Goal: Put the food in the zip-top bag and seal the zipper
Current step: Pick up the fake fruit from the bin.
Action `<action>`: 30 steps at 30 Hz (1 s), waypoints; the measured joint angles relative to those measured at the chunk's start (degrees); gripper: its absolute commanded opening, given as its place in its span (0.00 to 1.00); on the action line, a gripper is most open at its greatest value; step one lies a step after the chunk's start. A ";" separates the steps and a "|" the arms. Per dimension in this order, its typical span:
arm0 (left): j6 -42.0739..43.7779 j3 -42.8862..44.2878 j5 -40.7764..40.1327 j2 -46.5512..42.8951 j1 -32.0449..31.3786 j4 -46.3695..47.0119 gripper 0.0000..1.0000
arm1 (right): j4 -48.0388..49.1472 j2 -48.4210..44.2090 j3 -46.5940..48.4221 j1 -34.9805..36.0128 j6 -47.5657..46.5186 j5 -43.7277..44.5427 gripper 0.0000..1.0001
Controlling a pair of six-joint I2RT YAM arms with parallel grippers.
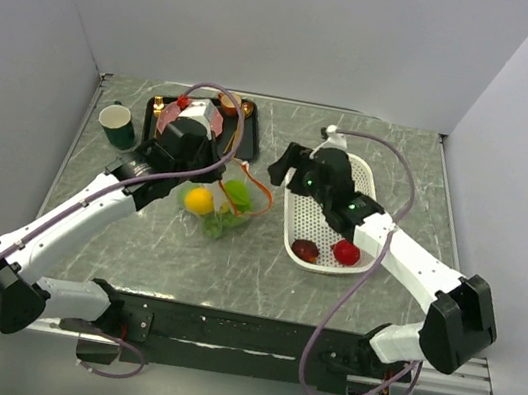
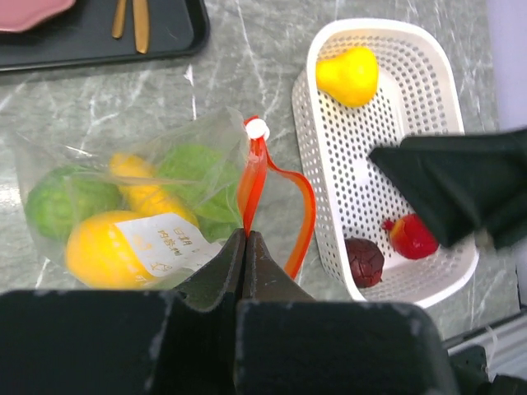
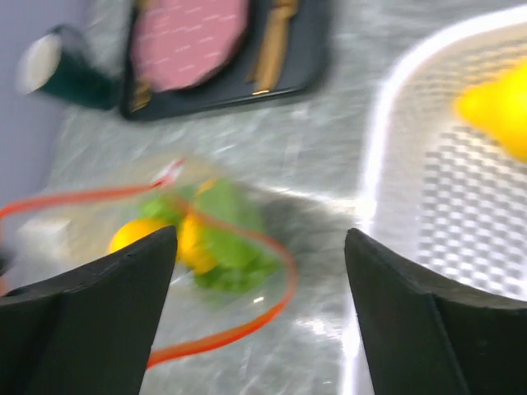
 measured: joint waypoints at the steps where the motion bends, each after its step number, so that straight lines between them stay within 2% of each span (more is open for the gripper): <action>1: 0.17 0.00 0.59 0.22 0.00 0.13 0.01 | -0.98 0.66 0.07 -1.70 0.44 0.72 0.93; 9: 2.21 0.00 4.26 0.37 0.00 0.35 0.01 | -4.98 9.97 0.00 -16.46 -0.02 0.63 0.95; 24: 3.78 1.03 5.75 1.57 0.00 -0.24 0.01 | -9.27 26.25 15.23 -20.37 -2.08 -4.42 0.96; 30: 3.93 1.31 5.81 2.16 0.00 -0.17 0.01 | -9.53 28.06 16.17 -20.74 -3.69 -5.25 0.96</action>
